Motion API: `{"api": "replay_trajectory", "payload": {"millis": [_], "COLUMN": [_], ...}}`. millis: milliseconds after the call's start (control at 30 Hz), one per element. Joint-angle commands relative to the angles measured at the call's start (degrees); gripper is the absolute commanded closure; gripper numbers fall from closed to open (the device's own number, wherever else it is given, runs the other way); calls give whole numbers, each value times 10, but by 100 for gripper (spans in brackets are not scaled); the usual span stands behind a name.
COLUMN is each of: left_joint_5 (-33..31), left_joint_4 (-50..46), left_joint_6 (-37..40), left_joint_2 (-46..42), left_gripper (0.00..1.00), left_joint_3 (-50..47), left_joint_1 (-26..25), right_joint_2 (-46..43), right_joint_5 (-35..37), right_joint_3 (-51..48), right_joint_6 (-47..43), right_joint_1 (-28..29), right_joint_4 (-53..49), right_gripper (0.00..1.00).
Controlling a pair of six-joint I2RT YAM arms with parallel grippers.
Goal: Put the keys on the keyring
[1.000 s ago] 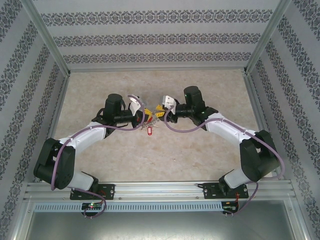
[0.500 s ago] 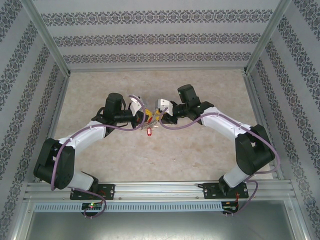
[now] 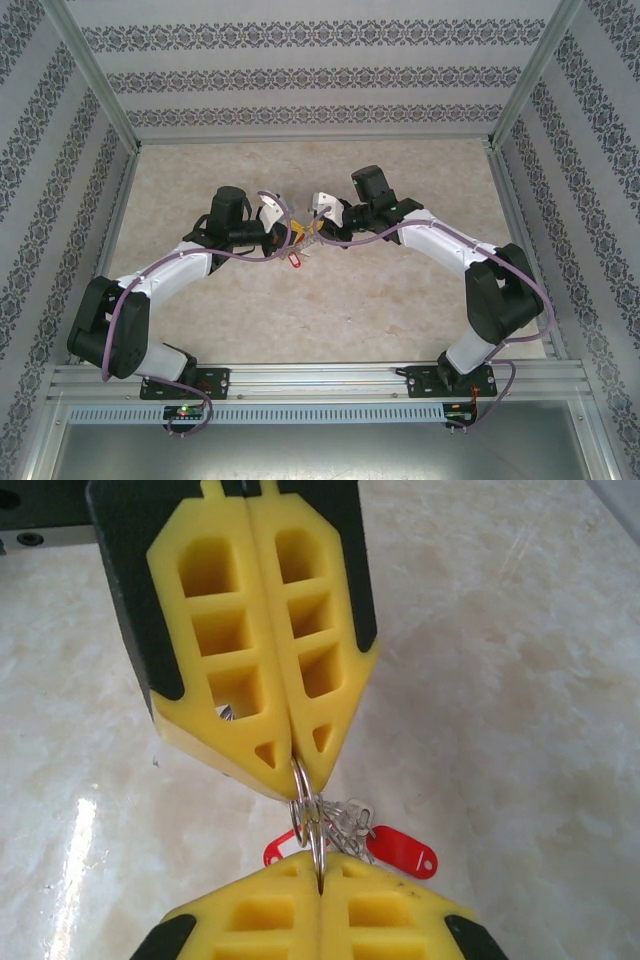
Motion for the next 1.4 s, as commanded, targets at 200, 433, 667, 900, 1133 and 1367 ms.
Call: {"api": "replay_trajectory", "payload": {"millis": [200, 433, 667, 900, 1133, 1367], "left_joint_5": [35, 27, 11, 44, 30, 27], "left_joint_4": [119, 191, 214, 93, -111, -94], "left_joint_6": [-140, -229, -283, -147, 67, 70], "left_joint_2": [-2, 7, 17, 8, -8, -6], "left_gripper": [100, 100, 100, 100, 100, 100], "left_joint_3": [21, 15, 10, 49, 94, 90], "left_joint_1": [28, 52, 62, 52, 12, -2], "right_joint_2": [-44, -33, -31, -60, -84, -65], "right_joint_5": [-33, -11, -17, -54, -62, -53], "right_joint_3": [-124, -186, -193, -169, -81, -24], "right_joint_6": [224, 351, 374, 233, 14, -52], "right_joint_1": [-43, -68, -76, -78, -50, -25], "right_joint_4": [361, 561, 574, 388, 136, 25], "right_gripper": [100, 100, 100, 90, 60, 59]}}
